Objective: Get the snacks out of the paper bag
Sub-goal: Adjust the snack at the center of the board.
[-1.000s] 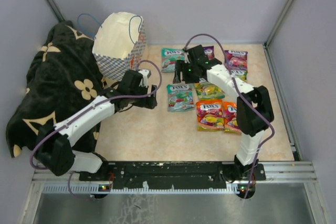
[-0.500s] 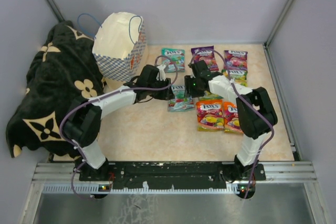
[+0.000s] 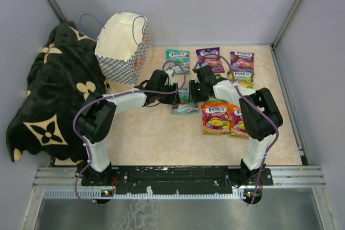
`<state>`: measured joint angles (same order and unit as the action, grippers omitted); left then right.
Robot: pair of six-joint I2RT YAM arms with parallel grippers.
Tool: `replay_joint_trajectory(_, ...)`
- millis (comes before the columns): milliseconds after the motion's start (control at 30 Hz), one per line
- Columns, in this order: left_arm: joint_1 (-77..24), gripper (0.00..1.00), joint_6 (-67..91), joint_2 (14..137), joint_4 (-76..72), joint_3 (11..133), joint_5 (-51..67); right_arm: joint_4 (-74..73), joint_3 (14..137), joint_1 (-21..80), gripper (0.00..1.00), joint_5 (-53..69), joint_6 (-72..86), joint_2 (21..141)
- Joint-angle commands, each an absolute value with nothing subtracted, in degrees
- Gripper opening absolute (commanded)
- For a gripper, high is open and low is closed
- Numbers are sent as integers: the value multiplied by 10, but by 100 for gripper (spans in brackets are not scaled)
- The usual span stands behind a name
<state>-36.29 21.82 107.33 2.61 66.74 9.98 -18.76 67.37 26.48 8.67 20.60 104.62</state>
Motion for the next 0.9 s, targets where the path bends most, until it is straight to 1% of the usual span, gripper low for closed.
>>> replay_joint_trajectory(0,-366,55,207,1084,24,673,69,-150,670,265,38,108,204,1060)
replay_joint_trajectory(333,-364,57,191,1106,51,675,25,-131,687,271,33,125,217,1098)
replay_joint_trajectory(867,-329,58,172,1132,69,696,22,-145,761,275,33,140,232,1159)
